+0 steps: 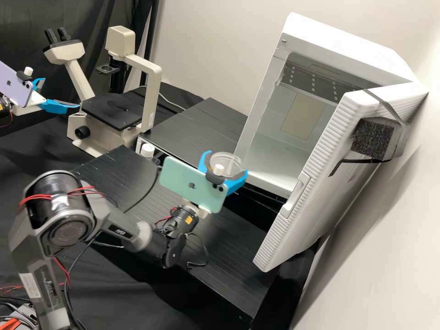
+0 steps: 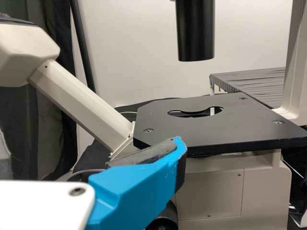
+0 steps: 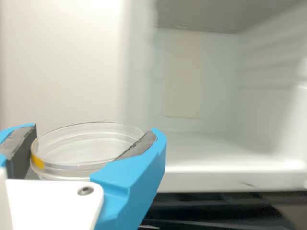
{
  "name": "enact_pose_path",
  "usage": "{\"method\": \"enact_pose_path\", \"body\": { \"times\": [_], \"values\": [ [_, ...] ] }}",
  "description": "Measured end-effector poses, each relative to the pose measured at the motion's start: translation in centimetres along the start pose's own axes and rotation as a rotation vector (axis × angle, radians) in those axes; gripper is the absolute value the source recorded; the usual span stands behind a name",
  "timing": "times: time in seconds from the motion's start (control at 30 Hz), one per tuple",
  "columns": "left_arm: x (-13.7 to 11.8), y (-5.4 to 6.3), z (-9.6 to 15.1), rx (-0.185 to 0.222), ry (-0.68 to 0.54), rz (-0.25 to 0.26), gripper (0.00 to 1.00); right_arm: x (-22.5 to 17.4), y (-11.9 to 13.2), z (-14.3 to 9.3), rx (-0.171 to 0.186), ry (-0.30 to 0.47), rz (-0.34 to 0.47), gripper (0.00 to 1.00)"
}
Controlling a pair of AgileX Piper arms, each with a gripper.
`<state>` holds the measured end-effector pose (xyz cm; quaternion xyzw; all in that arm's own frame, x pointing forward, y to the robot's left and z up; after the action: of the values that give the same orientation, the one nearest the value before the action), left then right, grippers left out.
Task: Take out the petri dish and place it under the microscope.
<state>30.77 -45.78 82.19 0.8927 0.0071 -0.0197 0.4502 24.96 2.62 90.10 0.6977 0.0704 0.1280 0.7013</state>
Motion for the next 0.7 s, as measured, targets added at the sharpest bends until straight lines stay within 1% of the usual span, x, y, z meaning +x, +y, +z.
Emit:
{"method": "enact_pose_path", "body": {
  "times": [0.13,0.23,0.27,0.3,0.4,0.47,0.57,0.63,0.7],
  "values": [
    [0.0,0.0,0.0,0.0,0.0,0.0,1.0,-0.3,-2.0,-2.7,-0.003,0.092,-0.066,0.0],
    [0.0,0.0,0.0,0.0,0.0,0.0,1.0,-0.1,-3.2,-4.6,-0.019,0.151,-0.105,0.0],
    [0.0,0.0,0.0,0.0,0.0,0.0,1.0,0.0,-3.8,-5.6,-0.034,0.173,-0.125,0.0],
    [0.0,0.0,0.0,0.0,0.0,0.0,1.0,0.0,-4.1,-6.0,-0.034,0.187,-0.132,0.0],
    [0.0,0.0,0.0,0.0,0.0,0.0,1.0,0.2,-5.8,-8.0,-0.056,0.218,-0.174,0.0],
    [0.0,0.0,0.0,0.0,0.0,0.0,1.0,0.4,-6.8,-9.0,-0.077,0.234,-0.204,0.0],
    [0.0,0.0,0.0,0.0,0.0,0.0,1.0,0.8,-8.0,-10.7,-0.098,0.257,-0.234,0.0],
    [0.0,0.0,0.0,0.0,0.0,0.0,1.0,1.3,-9.0,-12.1,-0.117,0.288,-0.257,0.0],
    [0.0,0.0,0.0,0.0,0.0,0.0,1.0,1.8,-9.7,-12.9,-0.115,0.305,-0.259,0.0]
  ]
}}
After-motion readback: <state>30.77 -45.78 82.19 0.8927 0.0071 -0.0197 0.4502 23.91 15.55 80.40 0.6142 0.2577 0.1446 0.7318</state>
